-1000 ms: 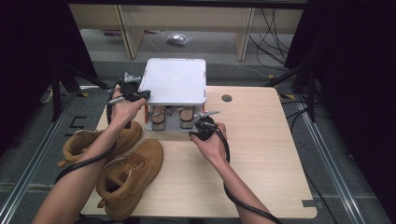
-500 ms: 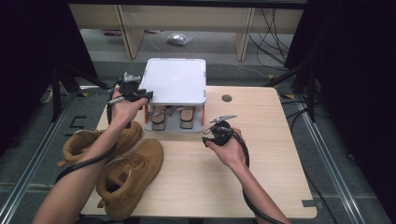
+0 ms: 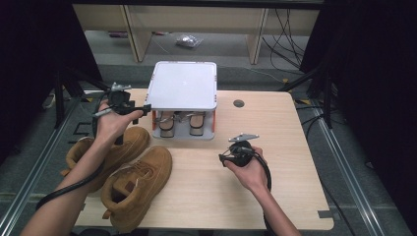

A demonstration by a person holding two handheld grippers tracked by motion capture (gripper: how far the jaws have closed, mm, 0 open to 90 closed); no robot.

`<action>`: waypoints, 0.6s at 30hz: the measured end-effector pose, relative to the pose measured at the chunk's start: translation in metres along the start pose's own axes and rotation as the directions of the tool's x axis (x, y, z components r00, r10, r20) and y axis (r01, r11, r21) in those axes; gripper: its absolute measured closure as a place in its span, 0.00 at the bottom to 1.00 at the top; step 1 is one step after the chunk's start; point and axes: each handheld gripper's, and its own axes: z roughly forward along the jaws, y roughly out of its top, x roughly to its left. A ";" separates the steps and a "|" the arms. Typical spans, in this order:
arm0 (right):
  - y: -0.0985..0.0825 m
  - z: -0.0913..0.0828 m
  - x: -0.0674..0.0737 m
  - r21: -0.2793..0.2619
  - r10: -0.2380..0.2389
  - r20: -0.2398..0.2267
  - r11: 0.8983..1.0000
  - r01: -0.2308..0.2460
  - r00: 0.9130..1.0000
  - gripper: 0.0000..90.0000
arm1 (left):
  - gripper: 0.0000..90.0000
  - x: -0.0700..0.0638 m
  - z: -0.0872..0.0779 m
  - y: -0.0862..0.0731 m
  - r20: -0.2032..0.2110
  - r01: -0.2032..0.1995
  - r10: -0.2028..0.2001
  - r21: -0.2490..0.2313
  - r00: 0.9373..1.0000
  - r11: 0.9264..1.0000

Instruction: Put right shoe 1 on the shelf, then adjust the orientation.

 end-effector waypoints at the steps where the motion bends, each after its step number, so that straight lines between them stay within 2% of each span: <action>1: -0.002 0.000 0.000 0.006 0.009 -0.005 1.000 -0.009 1.000 0.54 | 0.37 0.002 -0.003 -0.002 0.003 0.002 -0.002 0.002 1.000 1.000; 3: -0.006 -0.001 -0.002 -0.004 0.006 -0.001 1.000 -0.006 1.000 0.54 | 0.35 0.007 -0.009 -0.005 -0.002 -0.005 0.005 0.010 1.000 1.000; 4: -0.007 -0.001 -0.003 0.007 0.029 -0.012 1.000 -0.029 1.000 0.55 | 0.34 0.009 -0.012 -0.007 -0.003 -0.003 0.003 0.015 1.000 1.000; 7: -0.011 -0.003 -0.005 0.005 0.024 -0.008 1.000 -0.024 1.000 0.55 | 0.34 0.014 -0.017 -0.010 -0.007 0.001 -0.001 0.017 1.000 1.000; 13: -0.020 -0.007 -0.009 0.013 0.044 -0.005 0.999 -0.044 0.999 0.55 | 0.34 0.029 -0.033 -0.021 -0.033 0.023 -0.022 0.023 0.999 0.999; 15: -0.020 -0.006 -0.010 0.011 0.036 -0.001 0.999 -0.036 0.999 0.55 | 0.35 0.031 -0.036 -0.024 -0.035 0.034 -0.033 0.023 0.999 0.999; 18: -0.019 -0.006 -0.008 0.007 0.040 0.005 0.999 -0.040 0.999 0.55 | 0.35 0.037 -0.042 -0.029 -0.041 0.018 -0.016 0.051 0.999 0.999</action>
